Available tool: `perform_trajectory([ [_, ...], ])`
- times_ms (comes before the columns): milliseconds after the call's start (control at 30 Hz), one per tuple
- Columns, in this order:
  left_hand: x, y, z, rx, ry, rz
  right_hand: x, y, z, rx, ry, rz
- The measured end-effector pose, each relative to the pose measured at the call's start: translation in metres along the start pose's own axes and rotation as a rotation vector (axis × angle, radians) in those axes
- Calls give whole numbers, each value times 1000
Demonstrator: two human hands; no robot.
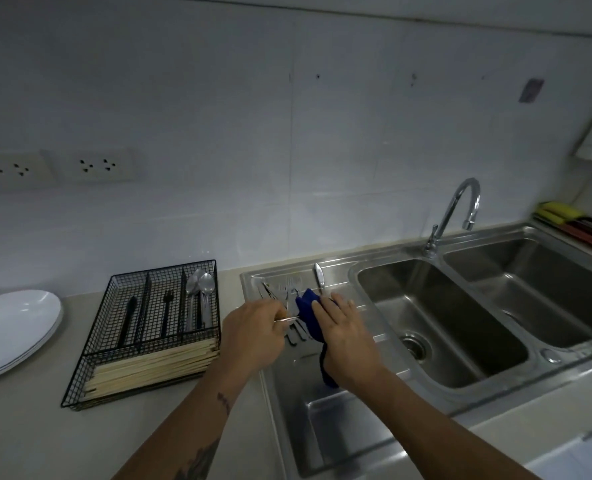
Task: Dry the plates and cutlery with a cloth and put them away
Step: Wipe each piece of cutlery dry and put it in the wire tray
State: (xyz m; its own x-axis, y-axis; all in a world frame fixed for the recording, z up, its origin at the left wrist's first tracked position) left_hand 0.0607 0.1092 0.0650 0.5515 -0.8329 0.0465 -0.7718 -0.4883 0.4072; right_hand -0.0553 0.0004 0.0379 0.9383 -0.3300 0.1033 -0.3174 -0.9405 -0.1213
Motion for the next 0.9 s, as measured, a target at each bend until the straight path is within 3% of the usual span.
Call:
perform_trajectory([
  [100, 2, 1, 2, -33, 14, -10, -5, -2, 3, -16, 36, -61],
  [233, -1, 6, 5, -7, -12, -4, -7, 18, -4, 16, -1, -3],
  [367, 0, 8, 5, -32, -6, -5, -13, 4, -2, 21, 23, -106],
  [533, -1, 19, 15, 75, -125, 17, -17, 43, 2, 118, 10, 15],
  [667, 7, 26, 26, 54, -233, -56, -16, 58, -8, 228, 92, 58],
  [900, 34, 60, 23, -66, -245, -180, -18, 73, -13, 243, 82, -102],
])
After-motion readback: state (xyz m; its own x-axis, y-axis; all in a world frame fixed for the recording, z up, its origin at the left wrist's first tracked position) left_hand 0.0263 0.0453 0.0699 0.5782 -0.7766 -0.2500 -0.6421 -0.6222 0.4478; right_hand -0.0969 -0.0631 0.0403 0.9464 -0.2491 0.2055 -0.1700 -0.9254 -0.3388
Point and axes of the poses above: each hand's wrist, its own x-axis towards the middle knuckle, its own z-axis out of the palm, y = z × x, the point moved 5 cm from there along x, towards the middle knuckle, and after that the axes turned 15 degrees about -y, right-handed, at the moved point
